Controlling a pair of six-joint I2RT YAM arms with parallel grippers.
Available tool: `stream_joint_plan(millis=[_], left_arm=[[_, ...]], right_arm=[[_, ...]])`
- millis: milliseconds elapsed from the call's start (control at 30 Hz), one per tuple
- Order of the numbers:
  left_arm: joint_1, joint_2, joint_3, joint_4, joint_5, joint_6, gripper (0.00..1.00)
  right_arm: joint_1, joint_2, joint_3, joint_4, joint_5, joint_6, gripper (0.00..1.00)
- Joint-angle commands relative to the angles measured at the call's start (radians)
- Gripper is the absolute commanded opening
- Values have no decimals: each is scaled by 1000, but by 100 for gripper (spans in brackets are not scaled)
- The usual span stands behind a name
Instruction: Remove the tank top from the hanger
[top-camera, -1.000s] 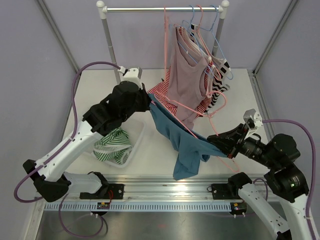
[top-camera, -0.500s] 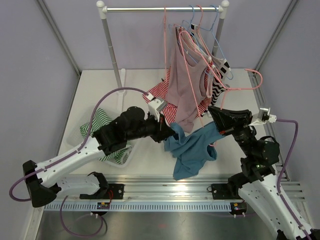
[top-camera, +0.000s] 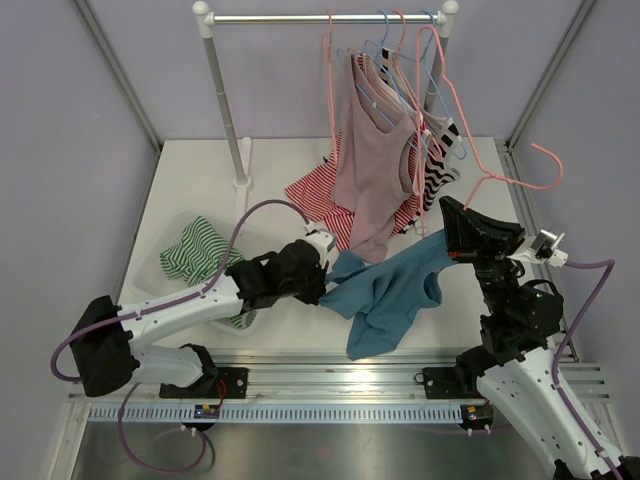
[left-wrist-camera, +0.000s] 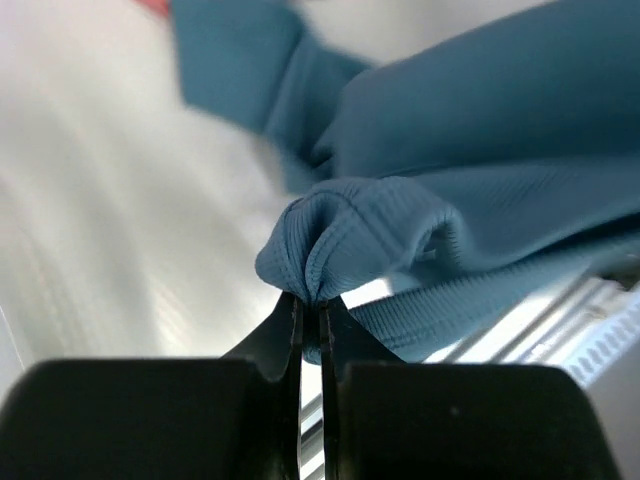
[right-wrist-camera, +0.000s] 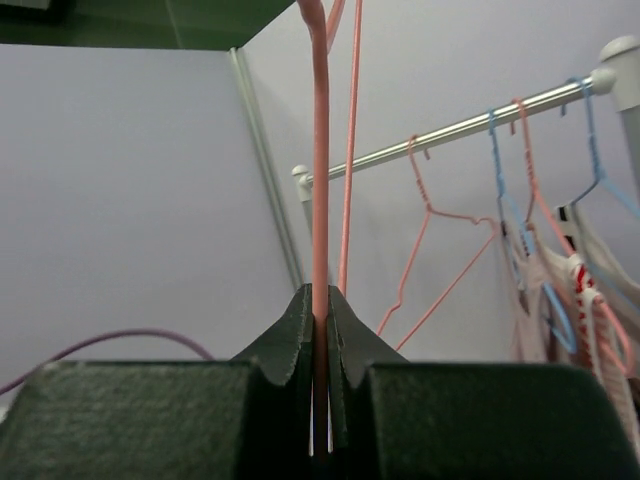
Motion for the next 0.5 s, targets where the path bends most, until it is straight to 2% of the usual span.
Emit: stream_joint_plan(millis=[0, 133, 367, 467], left_arm=[[-13, 37, -65, -22, -132, -59, 0], [-26, 23, -132, -8, -181, -96, 0], [-28, -63, -183, -34, -253, -124, 0], [-28, -94, -192, -68, -296, -130, 0]], right_arm=[[-5, -18, 56, 47, 148, -119, 0], [-3, -21, 27, 141, 306, -127, 0], [-3, -16, -27, 215, 469, -138, 0], [-6, -15, 5, 168, 552, -132, 0]])
